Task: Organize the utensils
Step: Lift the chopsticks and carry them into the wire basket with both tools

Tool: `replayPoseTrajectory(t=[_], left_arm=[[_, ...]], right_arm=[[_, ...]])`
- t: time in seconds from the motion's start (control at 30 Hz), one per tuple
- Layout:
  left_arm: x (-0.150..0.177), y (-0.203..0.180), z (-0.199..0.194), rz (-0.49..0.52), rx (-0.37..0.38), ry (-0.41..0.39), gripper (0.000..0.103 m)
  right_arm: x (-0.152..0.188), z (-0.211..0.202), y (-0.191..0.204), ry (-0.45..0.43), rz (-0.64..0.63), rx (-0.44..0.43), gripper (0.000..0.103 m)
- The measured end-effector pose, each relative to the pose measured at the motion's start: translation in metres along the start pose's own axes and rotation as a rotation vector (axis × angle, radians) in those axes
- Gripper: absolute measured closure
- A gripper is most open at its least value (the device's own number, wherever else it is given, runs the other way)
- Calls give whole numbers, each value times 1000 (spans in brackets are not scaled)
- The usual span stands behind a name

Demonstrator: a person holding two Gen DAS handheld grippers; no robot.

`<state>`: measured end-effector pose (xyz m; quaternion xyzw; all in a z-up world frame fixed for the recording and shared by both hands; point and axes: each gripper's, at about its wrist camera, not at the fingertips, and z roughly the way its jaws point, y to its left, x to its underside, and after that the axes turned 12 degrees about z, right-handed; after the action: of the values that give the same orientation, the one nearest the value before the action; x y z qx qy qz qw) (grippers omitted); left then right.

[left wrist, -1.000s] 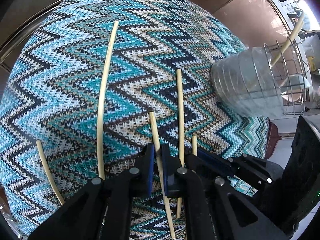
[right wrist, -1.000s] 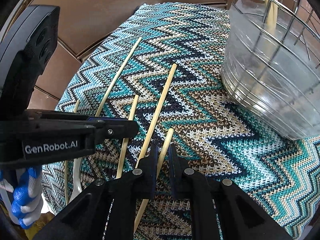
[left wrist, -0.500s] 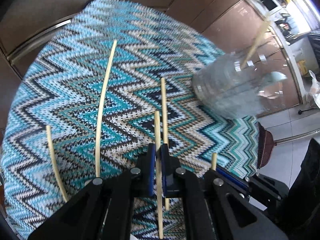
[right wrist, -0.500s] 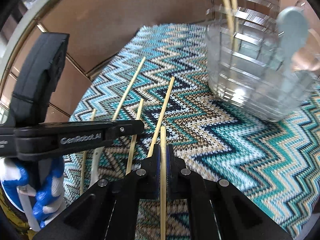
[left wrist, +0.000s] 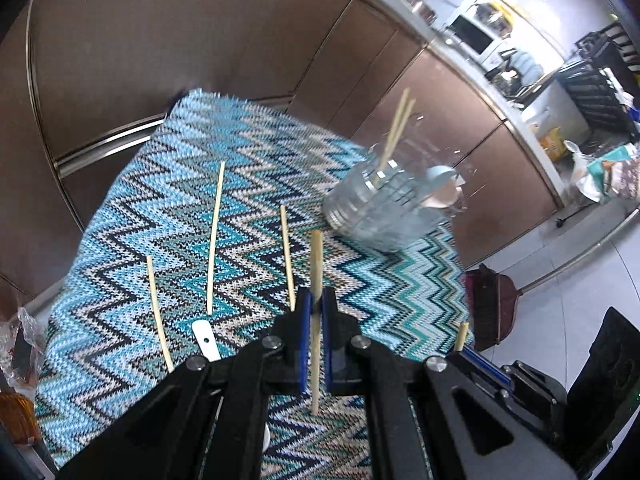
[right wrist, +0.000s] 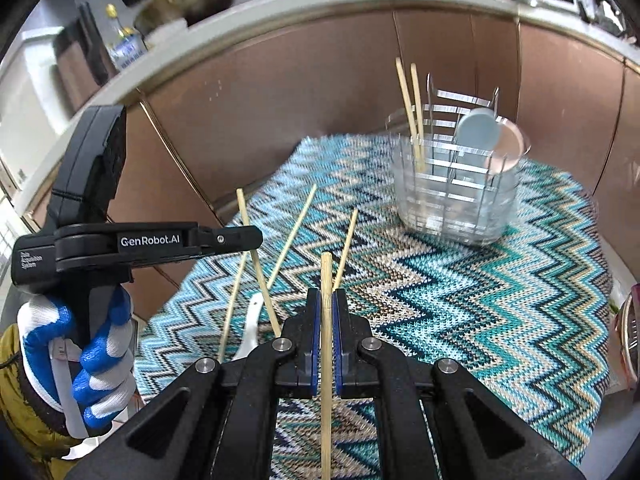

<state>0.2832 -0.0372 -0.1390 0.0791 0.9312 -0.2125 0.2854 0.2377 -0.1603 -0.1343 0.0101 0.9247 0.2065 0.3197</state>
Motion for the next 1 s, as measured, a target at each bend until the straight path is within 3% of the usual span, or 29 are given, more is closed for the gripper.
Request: replayPoseTrajectory(t=[0.2, 0.5, 1.0], left_arm=[[-3, -22, -32, 76, -6, -71, 98], [-35, -42, -46, 144, 32, -111, 98], [-156, -56, -56, 178, 85, -317, 98]], right_arm=[[2, -29, 3, -118, -5, -28, 97], [-29, -43, -17, -241, 8, -32, 97], [-160, -52, -16, -577, -48, -144, 97]])
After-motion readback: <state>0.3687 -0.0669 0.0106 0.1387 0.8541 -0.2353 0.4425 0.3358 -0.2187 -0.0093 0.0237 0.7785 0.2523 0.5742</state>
